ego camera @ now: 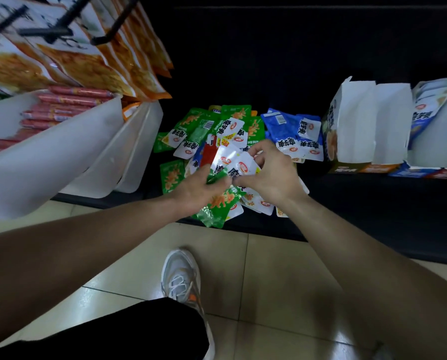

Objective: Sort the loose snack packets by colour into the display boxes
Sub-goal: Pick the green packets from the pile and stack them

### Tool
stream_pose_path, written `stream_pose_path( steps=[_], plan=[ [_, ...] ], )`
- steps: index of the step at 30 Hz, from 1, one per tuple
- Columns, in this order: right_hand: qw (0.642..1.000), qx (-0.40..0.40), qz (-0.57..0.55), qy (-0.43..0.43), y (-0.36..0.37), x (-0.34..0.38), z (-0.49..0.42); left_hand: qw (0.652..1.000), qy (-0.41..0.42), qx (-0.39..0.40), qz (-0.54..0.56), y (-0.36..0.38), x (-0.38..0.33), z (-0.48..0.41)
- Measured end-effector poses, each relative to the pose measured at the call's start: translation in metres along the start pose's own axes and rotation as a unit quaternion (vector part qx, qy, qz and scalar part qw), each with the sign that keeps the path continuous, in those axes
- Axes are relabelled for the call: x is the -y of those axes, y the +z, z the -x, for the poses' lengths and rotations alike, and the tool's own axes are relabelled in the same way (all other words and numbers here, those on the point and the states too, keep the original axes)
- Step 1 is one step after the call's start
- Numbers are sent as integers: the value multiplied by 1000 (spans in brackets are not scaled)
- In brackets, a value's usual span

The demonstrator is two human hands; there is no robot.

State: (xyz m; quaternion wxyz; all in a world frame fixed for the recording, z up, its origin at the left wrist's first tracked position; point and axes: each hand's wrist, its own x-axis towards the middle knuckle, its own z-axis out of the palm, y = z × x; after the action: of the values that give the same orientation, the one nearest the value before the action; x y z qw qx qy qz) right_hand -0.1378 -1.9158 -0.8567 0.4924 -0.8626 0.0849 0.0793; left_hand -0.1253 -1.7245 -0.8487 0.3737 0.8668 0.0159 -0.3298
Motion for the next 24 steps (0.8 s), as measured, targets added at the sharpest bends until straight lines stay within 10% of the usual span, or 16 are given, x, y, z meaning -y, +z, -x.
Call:
stream_pose_path(
  steps=[5,10,24],
  plan=[
    [981,-65,173,-53,14,-19,-26,1000,-12,-17,2,-3,13,-6],
    [917,83,385,-67,16,-56,-43,994,-55,-94,22,-17,22,-19],
    [941,-82,300,132,-2,-74,-39,994,-59,-93,14,-10,18,-13]
  ],
)
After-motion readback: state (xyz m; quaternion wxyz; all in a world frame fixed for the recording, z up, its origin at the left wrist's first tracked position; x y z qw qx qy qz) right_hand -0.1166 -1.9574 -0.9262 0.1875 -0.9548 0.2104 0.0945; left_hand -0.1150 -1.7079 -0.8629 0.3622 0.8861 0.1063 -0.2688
